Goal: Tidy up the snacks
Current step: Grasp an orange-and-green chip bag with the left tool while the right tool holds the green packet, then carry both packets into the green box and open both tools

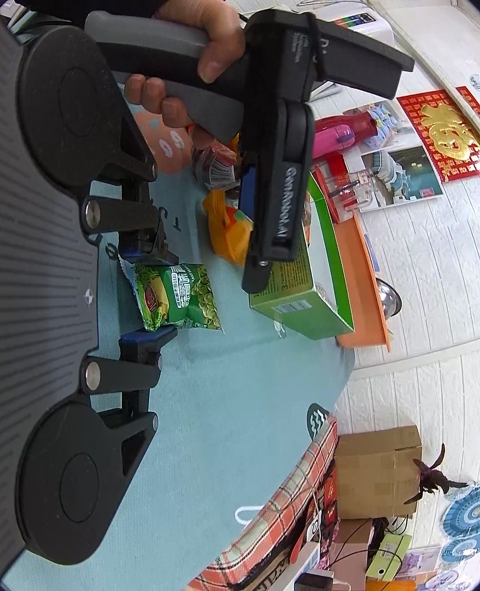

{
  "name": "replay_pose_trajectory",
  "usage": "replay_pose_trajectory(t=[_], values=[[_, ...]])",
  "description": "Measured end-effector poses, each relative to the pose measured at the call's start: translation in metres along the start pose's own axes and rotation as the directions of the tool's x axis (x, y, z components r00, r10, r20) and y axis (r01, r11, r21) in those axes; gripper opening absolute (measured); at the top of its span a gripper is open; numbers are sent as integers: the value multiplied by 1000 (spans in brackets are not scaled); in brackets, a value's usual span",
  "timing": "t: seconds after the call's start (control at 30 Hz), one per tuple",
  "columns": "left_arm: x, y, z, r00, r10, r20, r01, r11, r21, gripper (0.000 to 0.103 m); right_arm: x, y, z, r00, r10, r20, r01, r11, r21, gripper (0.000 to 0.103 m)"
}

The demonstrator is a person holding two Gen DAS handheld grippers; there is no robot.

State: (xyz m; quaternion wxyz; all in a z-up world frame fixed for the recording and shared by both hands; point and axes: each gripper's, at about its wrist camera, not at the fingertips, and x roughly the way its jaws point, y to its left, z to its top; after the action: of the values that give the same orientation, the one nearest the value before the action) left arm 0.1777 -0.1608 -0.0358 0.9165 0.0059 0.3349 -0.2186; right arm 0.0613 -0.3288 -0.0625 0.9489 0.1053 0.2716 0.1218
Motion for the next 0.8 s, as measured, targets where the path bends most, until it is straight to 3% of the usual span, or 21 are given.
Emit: replay_pose_trajectory(t=[0.07, 0.1, 0.2, 0.23, 0.27, 0.3, 0.37, 0.53, 0.6, 0.8], values=[[0, 3, 0, 1000, -16, 1, 16, 1000, -13, 95, 1, -2, 0, 1000, 0, 0, 0, 1000, 4, 60], [-1, 5, 0, 1000, -17, 3, 17, 1000, -21, 103, 1, -2, 1, 1000, 0, 2, 0, 1000, 6, 60], [4, 2, -3, 1000, 8, -3, -8, 1000, 17, 103, 4, -2, 2, 1000, -2, 4, 2, 1000, 4, 60], [5, 0, -5, 1000, 25, -1, -25, 999, 44, 101, 5, -2, 2, 1000, -1, 6, 1, 1000, 0, 60], [4, -2, -7, 999, 46, 3, -46, 996, 72, 82, 6, -2, 2, 1000, 0, 10, 0, 1000, 1, 60], [3, -1, -8, 999, 37, 3, -37, 996, 76, 72, 7, -3, 2, 1000, 5, 14, -5, 1000, 0, 60], [-2, 4, -8, 1000, 8, 1, -8, 998, 55, 74, 8, -4, 3, 1000, 11, 14, -12, 1000, 3, 59], [-20, 12, -11, 999, -31, 25, 31, 999, 7, 67, 6, 4, 10, 1000, 18, 21, -17, 999, -36, 58], [-33, 22, -6, 995, -96, 34, 97, 994, -55, 66, 2, 8, 16, 998, 34, 49, -31, 998, -58, 58], [-83, 41, 20, 972, -157, 176, 178, 977, -115, 65, 1, 22, 51, 987, 90, 135, -76, 991, -107, 58]])
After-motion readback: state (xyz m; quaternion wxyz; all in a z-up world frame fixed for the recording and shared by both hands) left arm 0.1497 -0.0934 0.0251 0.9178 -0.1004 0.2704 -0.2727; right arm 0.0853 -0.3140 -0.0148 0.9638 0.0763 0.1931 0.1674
